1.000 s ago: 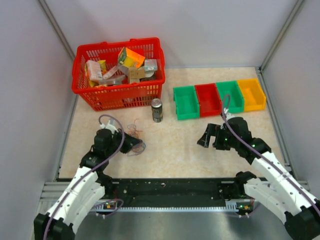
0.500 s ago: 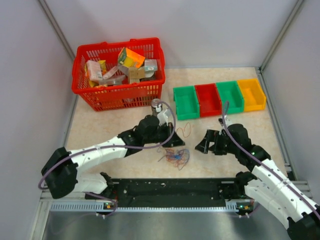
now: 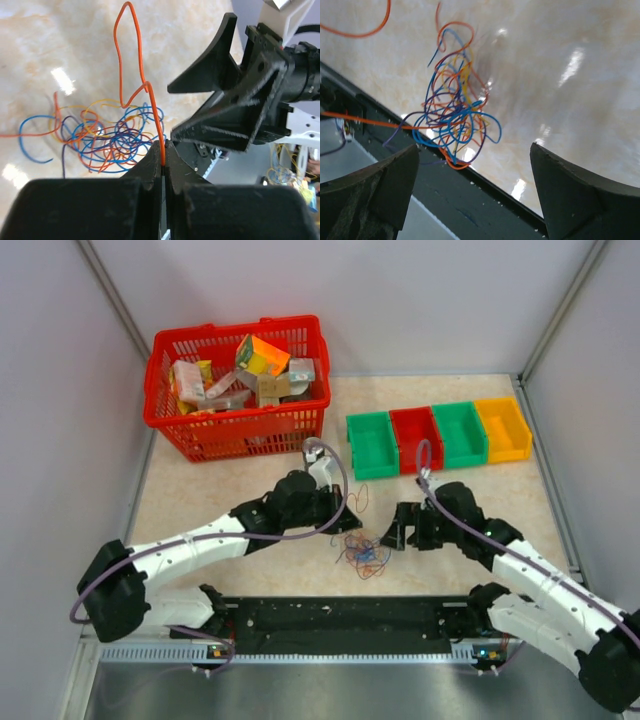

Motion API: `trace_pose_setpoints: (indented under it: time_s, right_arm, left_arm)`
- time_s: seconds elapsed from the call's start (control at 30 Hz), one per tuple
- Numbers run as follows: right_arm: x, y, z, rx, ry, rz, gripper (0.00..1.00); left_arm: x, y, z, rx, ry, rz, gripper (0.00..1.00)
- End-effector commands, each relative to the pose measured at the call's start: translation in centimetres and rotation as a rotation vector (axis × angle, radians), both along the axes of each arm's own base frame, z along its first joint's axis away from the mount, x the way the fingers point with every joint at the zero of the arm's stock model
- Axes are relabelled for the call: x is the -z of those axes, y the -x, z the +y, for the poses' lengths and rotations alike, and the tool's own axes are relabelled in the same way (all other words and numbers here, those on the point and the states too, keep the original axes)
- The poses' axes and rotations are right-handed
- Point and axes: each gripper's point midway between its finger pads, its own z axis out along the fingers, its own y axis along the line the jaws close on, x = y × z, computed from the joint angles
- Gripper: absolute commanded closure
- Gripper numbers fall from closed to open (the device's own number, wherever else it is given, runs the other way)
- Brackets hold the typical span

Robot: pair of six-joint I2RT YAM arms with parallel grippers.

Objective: Untangle the cables

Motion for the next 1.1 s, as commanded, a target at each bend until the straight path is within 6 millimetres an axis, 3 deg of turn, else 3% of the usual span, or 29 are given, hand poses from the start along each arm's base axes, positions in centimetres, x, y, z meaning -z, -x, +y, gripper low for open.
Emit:
trace_pose_setpoints:
  time_s: [0.0, 0.27, 0.33, 0.43, 0.53, 0.6, 0.77, 0.87, 1.07]
  right_arm:
    - [-2.4, -0.2, 4.8, -0.158, -0.033, -0.115, 0.09]
    - [-2.3, -0.5, 8.4, -0.206, -0.182, -0.221, 0.06]
    - [-1.1, -0.6, 9.0, -0.233, -0.151, -0.177, 0.06]
    - [-0.9, -1.7, 9.3, -0.207, -0.12, -0.169, 0.1]
    - [-0.7, -2.1, 9.6, -0.195, -0.132, -0.174, 0.21]
    - [-0.6, -2.0, 10.0, -0.202, -0.15, -0.159, 0.34]
    - [-0.1, -2.3, 9.5, -0.172, -0.117, -0.147, 1.0]
    - [-0.6, -3.0, 8.2, -0.111, -0.076, -0.183, 1.0]
    - [-1.4, -2.5, 5.3, -0.032, -0.027, -0.23, 1.0]
  left_arm:
    - [0.4, -0.4, 2.7, -0.071, -0.045, -0.053, 1.0]
    - [-1.5, -0.1, 2.6, -0.055, 0.02, -0.078, 1.0]
    - [-2.1, 0.2, 2.1, -0.027, 0.042, -0.074, 1.0]
    - [-3.0, 0.6, 1.7, 0.01, 0.064, -0.073, 1.0]
    - [-3.7, 0.9, 1.7, 0.02, 0.083, -0.084, 1.0]
    - [-4.0, 1.0, 2.0, 0.021, 0.093, -0.101, 1.0]
    - [-4.5, 0.8, 2.7, -0.001, 0.081, -0.141, 1.0]
    - [-4.6, 0.0, 3.7, -0.051, 0.042, -0.175, 1.0]
    - [-4.9, -1.3, 5.6, -0.144, -0.008, -0.229, 1.0]
